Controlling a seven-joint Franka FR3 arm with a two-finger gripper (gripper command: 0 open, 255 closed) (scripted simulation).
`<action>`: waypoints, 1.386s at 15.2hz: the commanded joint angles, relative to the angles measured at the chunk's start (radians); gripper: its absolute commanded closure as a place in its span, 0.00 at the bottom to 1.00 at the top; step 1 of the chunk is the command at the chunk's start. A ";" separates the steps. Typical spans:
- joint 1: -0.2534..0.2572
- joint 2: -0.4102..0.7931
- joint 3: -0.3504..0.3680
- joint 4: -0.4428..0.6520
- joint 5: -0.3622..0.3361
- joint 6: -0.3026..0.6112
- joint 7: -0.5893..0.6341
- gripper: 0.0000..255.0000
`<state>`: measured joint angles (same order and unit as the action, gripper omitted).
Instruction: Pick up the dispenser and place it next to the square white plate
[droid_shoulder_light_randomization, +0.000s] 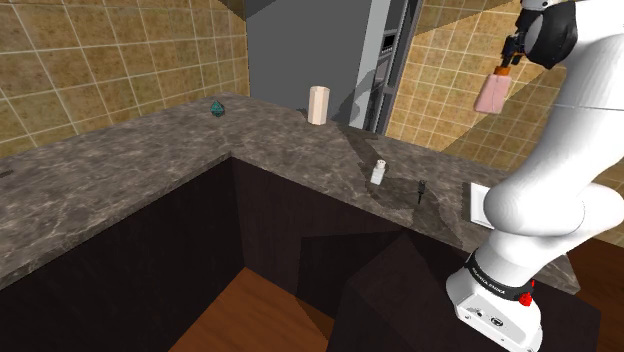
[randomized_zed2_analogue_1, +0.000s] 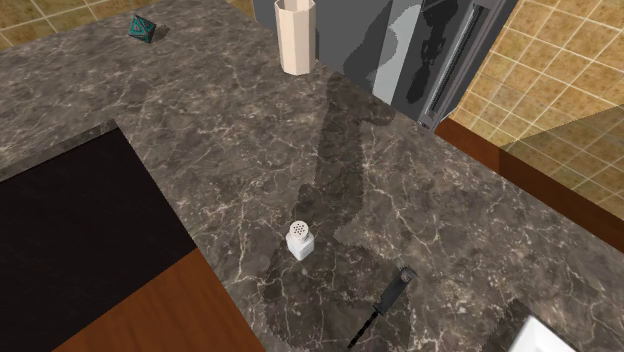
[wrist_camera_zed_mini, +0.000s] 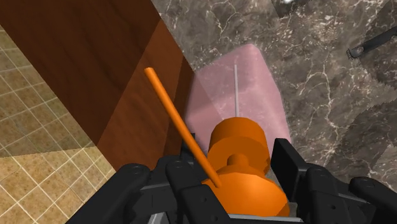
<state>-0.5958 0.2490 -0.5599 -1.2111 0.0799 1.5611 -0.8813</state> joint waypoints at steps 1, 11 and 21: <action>-0.047 0.034 -0.014 0.088 0.029 -0.058 -0.049 1.00; -0.051 -0.004 -0.023 -0.038 0.013 0.034 -0.079 1.00; -0.018 -0.060 -0.018 -0.246 -0.022 0.193 -0.059 1.00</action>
<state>-0.6162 0.1915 -0.5791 -1.4389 0.0603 1.7379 -0.9431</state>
